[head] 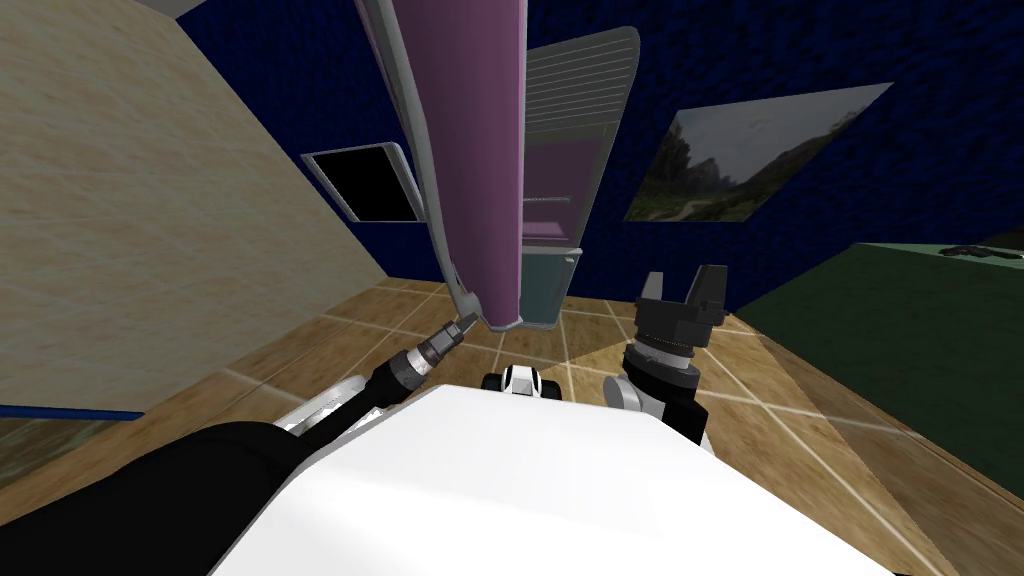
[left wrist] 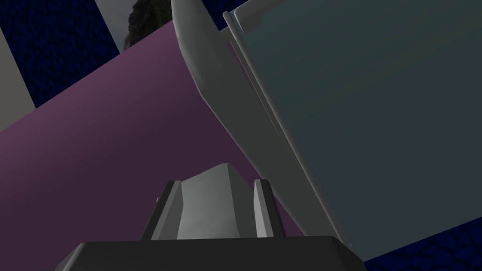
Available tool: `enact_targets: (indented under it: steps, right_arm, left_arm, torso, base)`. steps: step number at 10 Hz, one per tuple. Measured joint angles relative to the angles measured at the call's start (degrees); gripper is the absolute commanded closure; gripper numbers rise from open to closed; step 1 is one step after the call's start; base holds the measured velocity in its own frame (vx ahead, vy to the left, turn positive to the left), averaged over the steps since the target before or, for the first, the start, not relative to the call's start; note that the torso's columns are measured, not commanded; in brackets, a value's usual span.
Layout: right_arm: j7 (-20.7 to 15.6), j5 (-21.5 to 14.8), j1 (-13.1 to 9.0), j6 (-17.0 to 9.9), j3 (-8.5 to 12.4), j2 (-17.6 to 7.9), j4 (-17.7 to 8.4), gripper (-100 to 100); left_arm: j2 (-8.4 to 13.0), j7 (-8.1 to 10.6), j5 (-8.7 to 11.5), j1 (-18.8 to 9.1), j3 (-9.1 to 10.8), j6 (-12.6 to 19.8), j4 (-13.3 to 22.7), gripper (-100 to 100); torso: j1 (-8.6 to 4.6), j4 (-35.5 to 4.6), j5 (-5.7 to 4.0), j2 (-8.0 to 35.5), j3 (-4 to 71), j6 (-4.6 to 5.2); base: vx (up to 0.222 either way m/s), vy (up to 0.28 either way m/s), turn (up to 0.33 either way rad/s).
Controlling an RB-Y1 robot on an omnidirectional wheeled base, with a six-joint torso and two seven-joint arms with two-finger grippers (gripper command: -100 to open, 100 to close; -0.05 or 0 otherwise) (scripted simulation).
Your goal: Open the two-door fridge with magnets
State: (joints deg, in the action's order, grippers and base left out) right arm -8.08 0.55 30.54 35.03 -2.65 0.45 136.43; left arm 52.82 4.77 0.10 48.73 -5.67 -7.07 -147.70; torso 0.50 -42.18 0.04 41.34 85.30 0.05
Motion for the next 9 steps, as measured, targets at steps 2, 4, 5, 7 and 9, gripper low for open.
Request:
enact_targets:
  steps: [2, 4, 5, 7, 9]
  right_arm:
    - [0.0, 0.0, 0.0, 0.0, 0.0, 0.0, 0.0, 0]
    - [0.0, 0.0, 0.0, 0.0, 0.0, 0.0, 0.0, 0]
    - [0.0, 0.0, 0.0, 0.0, 0.0, 0.0, 0.0, 0]
    - [0.0, 0.0, 0.0, 0.0, 0.0, 0.0, 0.0, 0]
    - [0.0, 0.0, 0.0, 0.0, 0.0, 0.0, 0.0, 0]
  left_arm:
    - [1.5, 0.35, 0.2, 0.4, 0.04, -1.7, 0.4, 100]
    - [3.0, 0.62, 0.4, 0.8, 0.19, -3.4, 0.7, 100]
    - [4.2, 0.95, 0.6, 0.9, 0.39, -4.8, 1.0, 100]
    - [5.8, 1.23, 0.7, 1.1, 0.41, -6.5, 1.5, 100]
    - [8.0, 2.05, 1.5, 1.3, 1.6, -8.1, 1.5, -100]
  torso:
    - [0.08, 0.0, -0.03, -0.3, 0.2, 0.02]
    - [0.05, 0.0, -0.05, -0.2, 0.2, 0.04]
    - [0.15, 0.0, 0.01, -0.1, 0.1, 0.04]
    - [-0.12, 0.1, -0.06, -0.3, 0.2, 0.07]
    - [-0.86, 0.1, -0.18, 0.1, -0.1, -0.02]
  base:
    - [-0.038, 0.217, -0.055]
    - [-0.108, 0.269, -0.101]
    - [-0.056, 0.258, -0.047]
    - [-0.073, 0.28, -0.094]
    - [-0.029, 0.04, 0.124]
